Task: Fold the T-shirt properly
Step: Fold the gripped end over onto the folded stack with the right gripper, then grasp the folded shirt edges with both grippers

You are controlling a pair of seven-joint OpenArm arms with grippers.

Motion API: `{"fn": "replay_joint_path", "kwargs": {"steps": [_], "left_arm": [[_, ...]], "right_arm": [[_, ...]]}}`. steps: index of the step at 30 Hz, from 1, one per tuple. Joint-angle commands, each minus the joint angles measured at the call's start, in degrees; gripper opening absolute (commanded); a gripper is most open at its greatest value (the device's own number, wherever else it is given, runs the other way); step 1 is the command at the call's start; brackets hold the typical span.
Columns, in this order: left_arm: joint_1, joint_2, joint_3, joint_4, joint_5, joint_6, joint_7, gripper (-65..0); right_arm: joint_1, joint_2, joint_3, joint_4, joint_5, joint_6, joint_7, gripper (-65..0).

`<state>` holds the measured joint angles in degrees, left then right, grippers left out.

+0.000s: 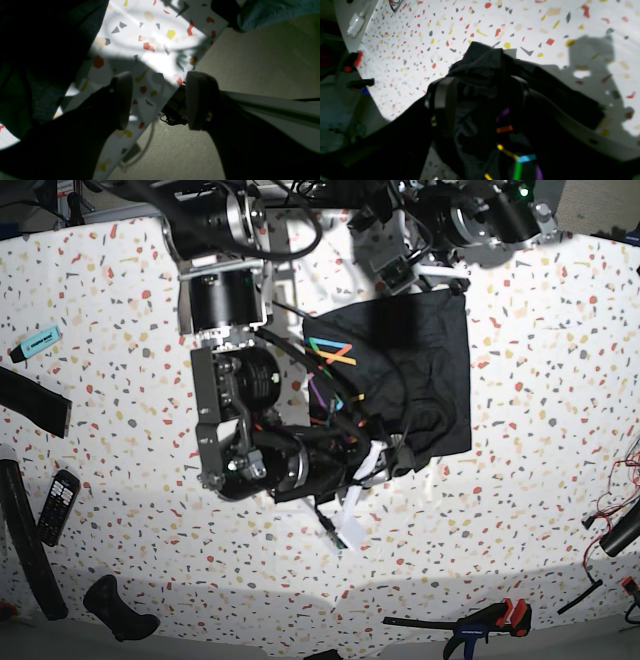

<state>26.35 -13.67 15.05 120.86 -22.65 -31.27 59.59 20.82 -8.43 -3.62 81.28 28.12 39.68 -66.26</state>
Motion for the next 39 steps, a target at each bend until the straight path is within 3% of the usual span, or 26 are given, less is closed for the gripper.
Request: {"fn": "replay_joint_path", "kwargs": {"steps": [1,7,13,18,21,24,26,32,34,39], "left_arm": [[0.3,0.0,0.0,1.1,-0.8,0.0,-1.0,-33.0],[0.3,0.0,0.0,1.1,-1.4,0.0,-1.0,-33.0],[1.5,-0.5,-0.8,1.1,-0.8,2.2,0.2,-33.0],[4.0,-0.8,-0.8,1.2,-0.8,2.1,-0.4,-33.0],[4.4,-0.8,-0.8,1.2,-0.8,2.1,-1.1,-33.0],[4.1,-0.8,-0.8,1.2,-0.8,2.1,-1.2,-33.0],[4.1,-0.8,-0.8,1.3,-0.8,2.1,-2.3,-33.0],[2.4,-0.8,-0.8,5.3,-0.7,2.1,-7.3,-33.0],[0.0,-0.8,-0.8,6.0,-0.7,2.1,-7.4,-33.0],[-6.4,-0.8,-0.8,6.0,1.6,2.2,-8.3,-33.0]], "right_arm": [[0.9,-0.6,-0.7,1.0,1.2,0.3,1.0,-33.6],[-5.4,-0.6,-9.7,0.8,2.0,0.3,1.0,-33.6],[-6.9,-0.6,-20.4,0.9,14.8,0.3,1.0,-35.3],[-3.5,-0.6,-21.0,0.9,23.0,0.3,1.0,-35.9],[-0.7,-0.6,-20.2,0.9,24.9,0.3,1.0,-35.9],[2.2,-0.6,-18.2,0.9,23.2,0.3,1.0,-35.9],[3.7,-0.6,-15.7,0.9,18.8,0.3,1.0,-35.9],[4.4,-0.6,-2.1,0.9,-4.5,0.3,1.3,-35.9],[3.8,-0.1,2.8,0.7,-3.0,-0.3,2.3,-35.9],[1.7,5.2,12.2,0.7,-0.7,-0.2,1.2,-35.9]]}}
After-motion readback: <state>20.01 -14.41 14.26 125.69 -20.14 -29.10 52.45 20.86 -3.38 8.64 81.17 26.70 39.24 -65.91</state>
